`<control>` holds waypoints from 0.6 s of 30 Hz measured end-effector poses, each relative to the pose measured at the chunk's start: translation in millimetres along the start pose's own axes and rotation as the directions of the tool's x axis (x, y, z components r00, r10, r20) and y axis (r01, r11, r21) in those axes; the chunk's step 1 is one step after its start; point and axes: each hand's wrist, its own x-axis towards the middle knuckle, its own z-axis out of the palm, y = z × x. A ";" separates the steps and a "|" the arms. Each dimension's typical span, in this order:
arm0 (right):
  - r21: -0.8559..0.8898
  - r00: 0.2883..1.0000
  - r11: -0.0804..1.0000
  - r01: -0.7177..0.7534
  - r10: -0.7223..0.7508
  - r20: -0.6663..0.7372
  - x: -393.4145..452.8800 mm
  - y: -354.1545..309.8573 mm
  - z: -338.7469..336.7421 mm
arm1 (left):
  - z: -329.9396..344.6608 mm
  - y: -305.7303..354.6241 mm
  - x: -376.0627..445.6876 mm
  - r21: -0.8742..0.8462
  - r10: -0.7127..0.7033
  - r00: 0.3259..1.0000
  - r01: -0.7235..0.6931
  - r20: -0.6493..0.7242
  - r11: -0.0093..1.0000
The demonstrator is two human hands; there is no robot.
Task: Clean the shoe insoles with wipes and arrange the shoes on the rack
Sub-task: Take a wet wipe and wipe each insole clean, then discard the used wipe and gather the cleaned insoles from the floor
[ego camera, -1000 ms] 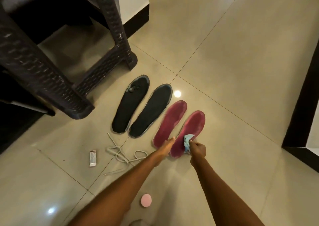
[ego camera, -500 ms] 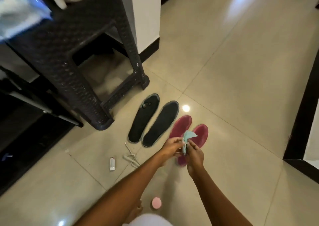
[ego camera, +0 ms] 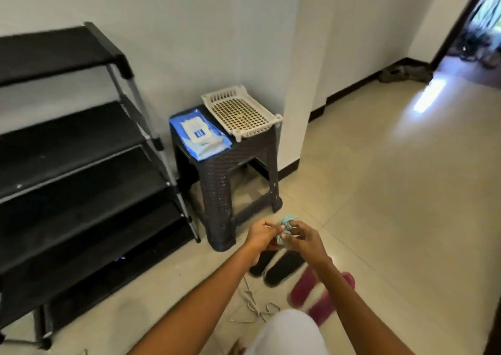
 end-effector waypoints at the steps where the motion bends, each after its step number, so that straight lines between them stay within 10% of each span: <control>1: -0.060 0.999 0.998 0.010 -0.013 -0.037 7.2 -13.2 6.2 | -7.8 12.3 -5.9 -0.004 0.034 0.999 -0.034 -0.028 0.999; 6: -0.180 0.974 0.983 0.040 -0.078 -0.211 56.2 -69.8 42.7 | -56.4 59.8 -2.7 0.306 0.405 0.873 -0.321 -0.272 0.896; 10: -0.206 0.969 0.975 0.089 -0.133 -0.210 97.6 -103.2 72.2 | -121.3 88.2 23.5 0.916 0.733 0.654 -0.155 -0.186 0.371; 13: -0.200 0.961 0.969 0.146 -0.187 -0.202 127.3 -121.3 91.5 | -163.4 99.6 52.1 0.993 0.646 0.761 -0.017 -0.065 0.119; 18: -0.209 0.939 0.946 0.248 -0.288 -0.189 164.9 -141.9 116.9 | -192.0 103.6 92.9 0.994 0.505 0.863 -0.054 0.001 0.091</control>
